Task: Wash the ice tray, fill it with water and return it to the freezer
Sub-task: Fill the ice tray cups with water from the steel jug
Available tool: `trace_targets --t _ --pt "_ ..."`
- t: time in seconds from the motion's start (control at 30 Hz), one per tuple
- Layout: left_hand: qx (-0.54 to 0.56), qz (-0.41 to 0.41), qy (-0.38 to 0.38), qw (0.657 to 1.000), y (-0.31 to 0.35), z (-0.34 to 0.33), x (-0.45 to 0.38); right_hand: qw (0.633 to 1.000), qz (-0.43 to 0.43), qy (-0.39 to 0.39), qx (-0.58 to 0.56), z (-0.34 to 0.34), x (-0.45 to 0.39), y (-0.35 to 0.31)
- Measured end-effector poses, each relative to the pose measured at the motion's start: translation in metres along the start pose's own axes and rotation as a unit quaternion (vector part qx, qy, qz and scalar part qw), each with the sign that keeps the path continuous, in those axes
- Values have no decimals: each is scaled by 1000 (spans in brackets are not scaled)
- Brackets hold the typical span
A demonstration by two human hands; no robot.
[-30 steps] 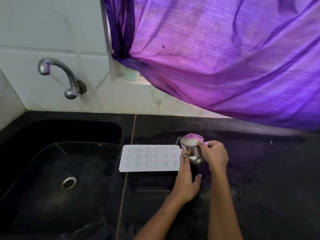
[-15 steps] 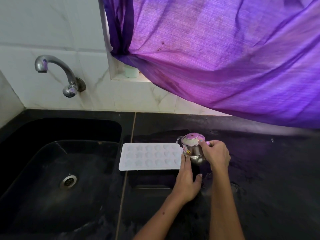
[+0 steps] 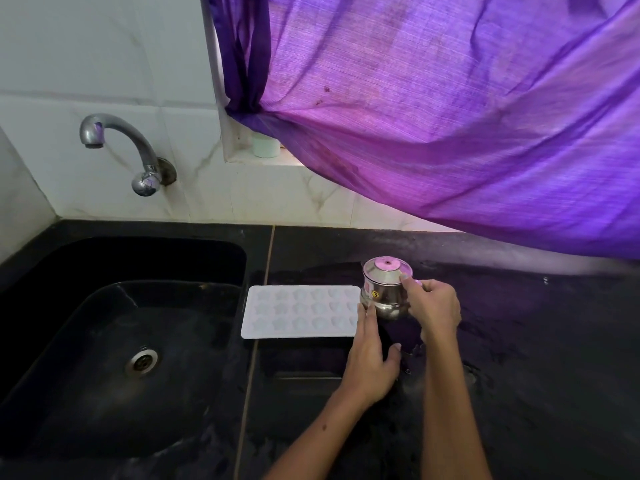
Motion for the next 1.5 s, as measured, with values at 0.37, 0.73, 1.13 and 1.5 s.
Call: trace_targets --t 0.37,0.73,1.13,1.5 --pt "6 -2 34 999 -3 6 6 999 25 -19 34 -9 9 -13" --pt "20 -5 45 999 -5 7 9 993 57 -42 96 -17 5 -15" --pt "25 18 42 999 -9 7 11 993 57 -44 94 -21 5 -10" --pt "27 25 47 998 -6 10 12 996 51 -40 58 -18 7 -8"
Point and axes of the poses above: each hand's wrist, its own x-axis away from the middle knuckle, its own z-axis out of the back of the hand, y = z × x, the point moved 6 cm from there along -x, towards the middle knuckle, and after that the axes turned 11 degrees about -y, right-handed, at the moved point
